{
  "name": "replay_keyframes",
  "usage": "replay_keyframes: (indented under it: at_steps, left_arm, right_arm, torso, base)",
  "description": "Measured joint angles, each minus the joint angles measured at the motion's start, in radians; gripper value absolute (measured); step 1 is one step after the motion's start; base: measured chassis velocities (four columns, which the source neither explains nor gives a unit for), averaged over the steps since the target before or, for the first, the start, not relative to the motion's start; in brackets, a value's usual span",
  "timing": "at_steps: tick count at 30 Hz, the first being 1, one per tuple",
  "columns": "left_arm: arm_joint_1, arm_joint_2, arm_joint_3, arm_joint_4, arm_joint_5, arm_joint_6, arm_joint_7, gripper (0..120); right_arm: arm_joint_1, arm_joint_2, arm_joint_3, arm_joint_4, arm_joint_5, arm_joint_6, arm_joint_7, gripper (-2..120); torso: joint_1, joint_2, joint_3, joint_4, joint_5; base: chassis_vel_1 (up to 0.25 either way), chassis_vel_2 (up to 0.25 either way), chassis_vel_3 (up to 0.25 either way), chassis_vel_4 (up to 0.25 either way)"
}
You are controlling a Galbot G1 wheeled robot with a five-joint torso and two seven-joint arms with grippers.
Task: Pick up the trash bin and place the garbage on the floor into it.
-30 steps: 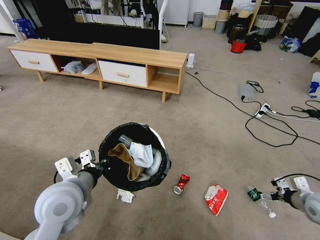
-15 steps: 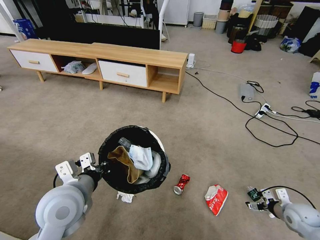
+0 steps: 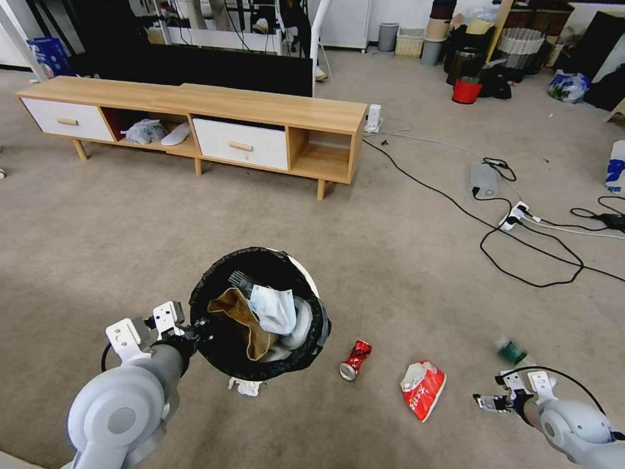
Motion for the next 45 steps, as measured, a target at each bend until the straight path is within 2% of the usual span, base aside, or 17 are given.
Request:
replay_keyframes:
  at_steps: [14,25,34,45]
  left_arm:
    - [-0.021,0.001,0.007,0.020,0.005,-0.002,0.006,0]
    - [-0.036,0.004,0.015,0.030,0.005,-0.002,0.017,0]
    - [-0.035,0.011,0.010,0.031,0.003,0.000,0.020,0]
    - [-0.015,0.017,-0.008,0.017,0.003,0.000,0.024,0]
  right_arm:
    - [-0.105,-0.090,0.115,0.144,0.030,0.000,0.014,100]
    - [-0.179,-0.159,0.231,0.170,0.037,-0.002,0.013,100]
    - [-0.196,-0.158,0.249,0.190,0.056,-0.008,0.036,100]
    - [-0.163,-0.128,0.196,0.216,0.078,-0.023,0.068,100]
  torso:
    - [0.000,0.000,0.000,0.0001,0.0000]
    - [0.000,0.000,0.000,0.0000,0.0000]
    - [0.000,0.000,0.000,0.0001,-0.0001]
    - [0.000,0.000,0.000,0.0002,0.0000]
  base:
    - [0.000,0.000,0.000,0.000]
    - [0.000,0.000,0.000,0.000]
    - [0.000,0.000,0.000,0.000]
    - [0.000,0.000,0.000,0.000]
